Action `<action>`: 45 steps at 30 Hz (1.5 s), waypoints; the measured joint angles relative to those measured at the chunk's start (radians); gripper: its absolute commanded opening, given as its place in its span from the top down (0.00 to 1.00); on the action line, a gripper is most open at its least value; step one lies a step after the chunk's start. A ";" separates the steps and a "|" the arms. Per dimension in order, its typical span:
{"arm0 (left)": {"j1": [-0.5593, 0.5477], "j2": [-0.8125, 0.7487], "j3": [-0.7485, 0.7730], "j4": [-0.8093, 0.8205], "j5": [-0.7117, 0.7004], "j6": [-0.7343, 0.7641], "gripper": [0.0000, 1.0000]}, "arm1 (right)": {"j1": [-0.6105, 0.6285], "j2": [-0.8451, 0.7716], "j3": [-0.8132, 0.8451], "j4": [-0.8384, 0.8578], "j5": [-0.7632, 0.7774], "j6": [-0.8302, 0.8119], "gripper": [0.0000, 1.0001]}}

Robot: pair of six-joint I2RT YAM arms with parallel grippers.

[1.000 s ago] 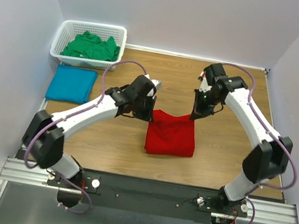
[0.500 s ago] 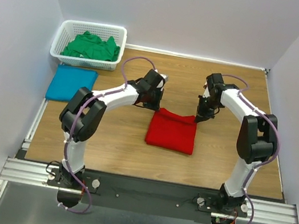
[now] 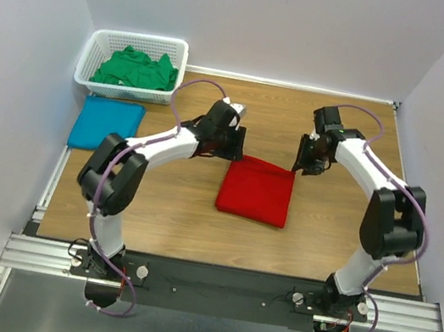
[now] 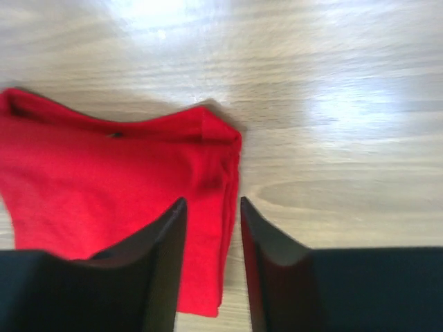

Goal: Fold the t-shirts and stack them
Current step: Fold the tshirt

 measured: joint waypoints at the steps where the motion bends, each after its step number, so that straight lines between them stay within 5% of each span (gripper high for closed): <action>1: 0.000 -0.019 -0.017 0.011 -0.006 0.000 0.39 | 0.000 -0.023 -0.008 0.009 0.011 0.003 0.53; 6: -0.016 -0.241 -0.171 0.090 -0.048 0.002 0.42 | 0.000 -0.245 -0.105 0.087 0.053 0.029 0.50; 10: -0.043 -0.364 -0.271 0.198 -0.048 0.007 0.66 | -0.007 -0.392 -0.267 0.257 -0.069 0.045 0.51; 19: -0.059 -0.151 -0.328 0.430 0.099 -0.026 0.83 | -0.061 -0.295 -0.584 0.866 -0.533 0.222 0.52; 26: 0.004 0.066 -0.194 0.510 0.156 -0.056 0.84 | -0.169 -0.063 -0.607 1.210 -0.658 0.331 0.54; 34: 0.080 0.229 -0.108 0.578 0.212 -0.116 0.84 | -0.269 0.128 -0.612 1.418 -0.716 0.423 0.54; 39: 0.095 0.204 -0.139 0.609 0.224 -0.140 0.73 | -0.294 0.107 -0.616 1.450 -0.717 0.439 0.46; 45: 0.095 -0.025 -0.280 0.617 0.213 -0.167 0.62 | -0.301 -0.075 -0.686 1.477 -0.764 0.504 0.39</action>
